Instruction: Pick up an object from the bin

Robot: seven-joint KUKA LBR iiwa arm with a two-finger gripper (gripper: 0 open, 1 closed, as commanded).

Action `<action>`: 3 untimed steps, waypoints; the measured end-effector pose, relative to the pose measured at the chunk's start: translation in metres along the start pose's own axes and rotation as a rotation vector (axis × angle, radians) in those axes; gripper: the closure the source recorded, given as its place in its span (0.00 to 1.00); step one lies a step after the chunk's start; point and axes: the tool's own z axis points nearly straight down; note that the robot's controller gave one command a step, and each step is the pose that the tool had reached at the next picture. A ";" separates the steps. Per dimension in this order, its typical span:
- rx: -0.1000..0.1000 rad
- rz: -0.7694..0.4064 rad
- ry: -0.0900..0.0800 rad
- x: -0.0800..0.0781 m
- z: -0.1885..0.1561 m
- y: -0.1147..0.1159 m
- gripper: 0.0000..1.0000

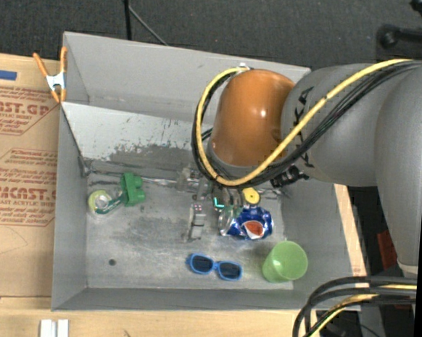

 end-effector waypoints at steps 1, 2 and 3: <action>0.002 -0.078 0.002 0.034 0.102 -0.040 0.00; 0.002 -0.119 -0.004 0.079 0.067 -0.049 0.00; 0.000 0.064 -0.007 0.063 0.068 -0.054 0.00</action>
Offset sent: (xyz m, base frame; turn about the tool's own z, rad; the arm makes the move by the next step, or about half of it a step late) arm -0.0316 -0.0391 -0.0974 -0.0796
